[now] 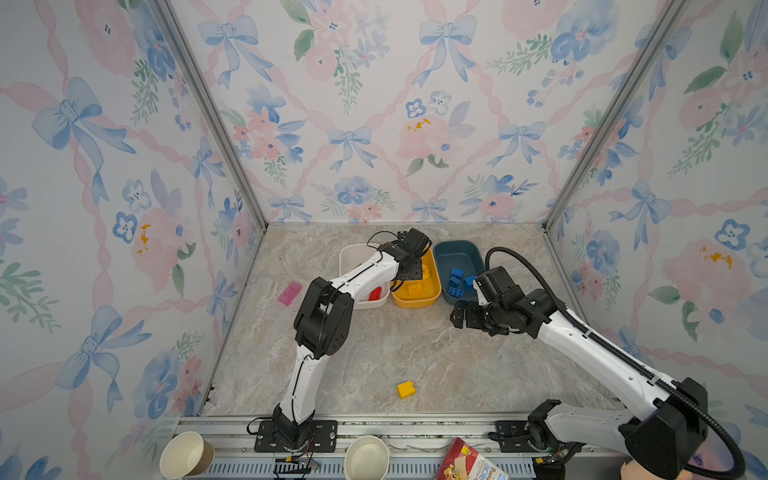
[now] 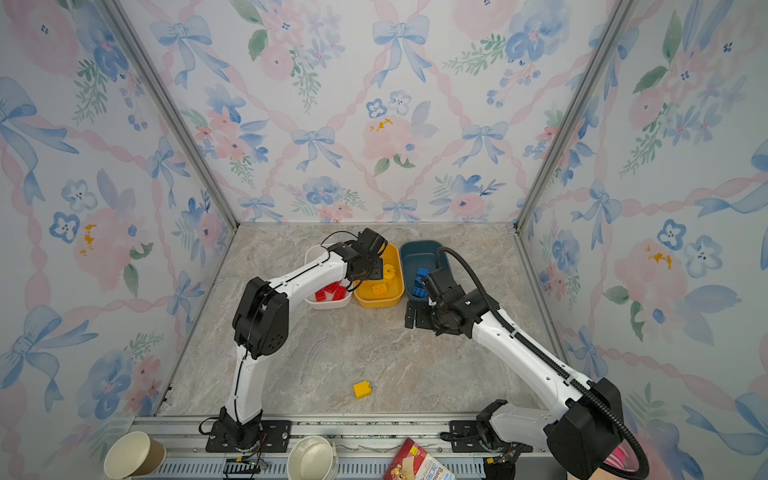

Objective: Sort the legos into containers by color
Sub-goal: 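Open the left gripper over the yellow bin while the right approaches the last yellow brick, then lower the right gripper onto the last yellow brick and close it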

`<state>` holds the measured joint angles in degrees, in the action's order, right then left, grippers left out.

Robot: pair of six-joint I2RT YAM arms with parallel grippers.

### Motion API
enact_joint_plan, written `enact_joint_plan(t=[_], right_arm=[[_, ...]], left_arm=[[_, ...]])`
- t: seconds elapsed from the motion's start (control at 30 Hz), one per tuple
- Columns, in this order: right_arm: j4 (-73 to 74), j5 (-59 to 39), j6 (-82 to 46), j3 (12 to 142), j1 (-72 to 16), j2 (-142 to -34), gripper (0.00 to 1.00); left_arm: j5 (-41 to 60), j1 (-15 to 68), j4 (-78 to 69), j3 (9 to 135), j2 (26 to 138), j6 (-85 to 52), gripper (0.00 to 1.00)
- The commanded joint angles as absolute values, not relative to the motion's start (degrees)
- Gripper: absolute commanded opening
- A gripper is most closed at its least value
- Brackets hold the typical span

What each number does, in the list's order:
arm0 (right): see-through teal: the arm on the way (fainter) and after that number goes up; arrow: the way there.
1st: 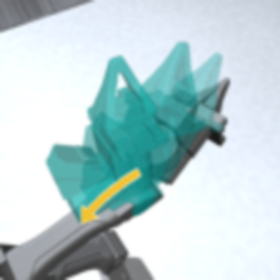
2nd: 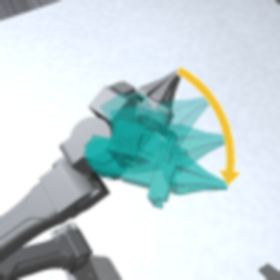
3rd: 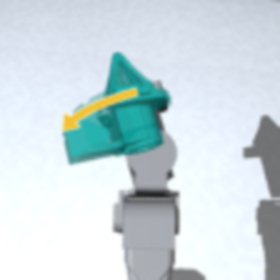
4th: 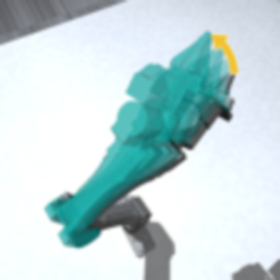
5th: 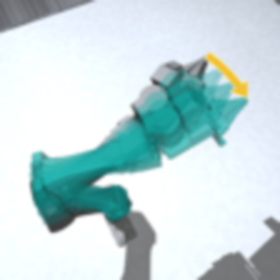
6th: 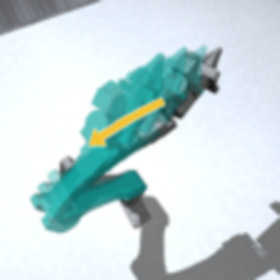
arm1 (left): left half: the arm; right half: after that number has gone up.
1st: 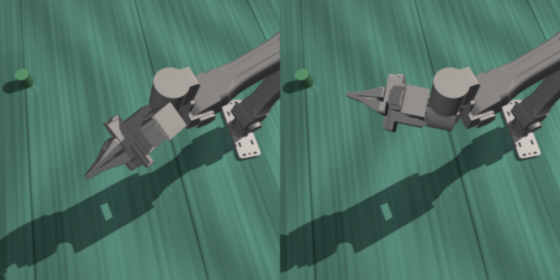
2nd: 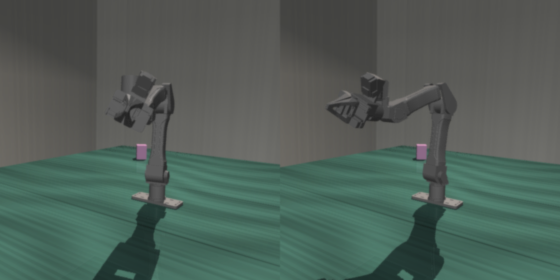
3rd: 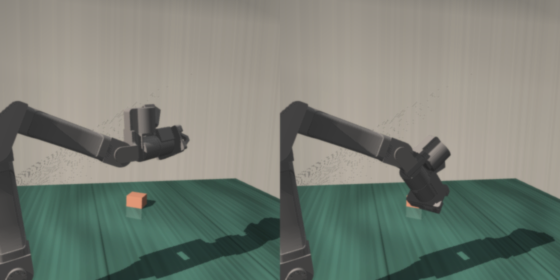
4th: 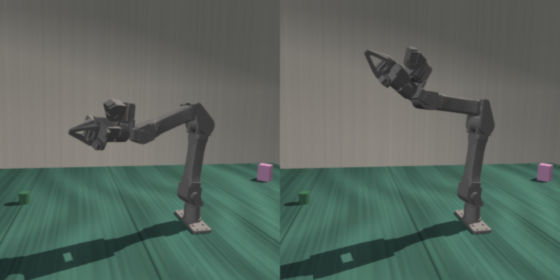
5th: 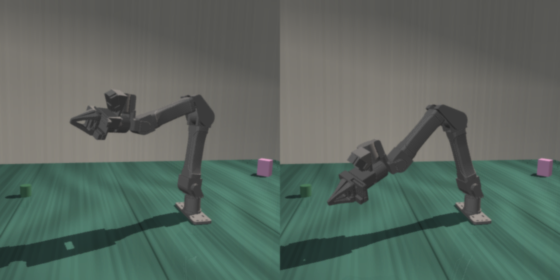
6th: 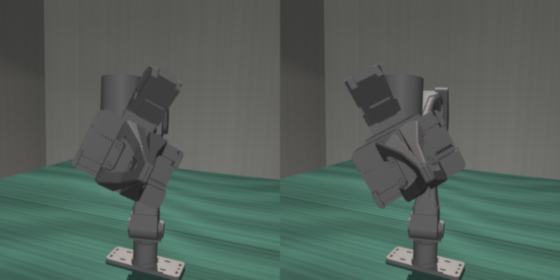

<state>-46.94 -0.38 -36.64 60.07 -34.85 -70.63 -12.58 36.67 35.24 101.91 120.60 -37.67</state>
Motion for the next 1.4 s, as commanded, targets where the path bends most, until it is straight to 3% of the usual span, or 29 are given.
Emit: enact_joint_plan(t=[0.0, 0.3, 0.63, 1.1, 1.37], right_arm=[[-48.46, 0.95, -38.12, 58.63, -37.92, -70.4, 1.0], [-49.57, 1.77, -40.99, 58.82, -51.51, -72.29, 0.99], [-48.93, 3.78, -42.71, 64.75, -65.75, -83.78, 0.99], [-48.32, 0.84, -42.27, 72.56, -72.74, -99.01, 0.99], [-49.91, -0.3, -43.15, 74.12, -73.03, -104.36, 0.9]], left_arm=[[-10.77, 36.39, 31.89, 96.16, 113.68, -38.88, 0.7], [-9.12, 36.31, 25.81, 77.7, 98.57, -41.72, 0.74], [-8.71, 35.49, 25.31, 62.47, 82.98, -43.24, 0.83], [-4.33, 27.94, 25.49, 47.11, 65.59, -42.32, 0.89], [-2.38, 25.44, 25.48, 42.92, 61.14, -42.23, 0.89]])
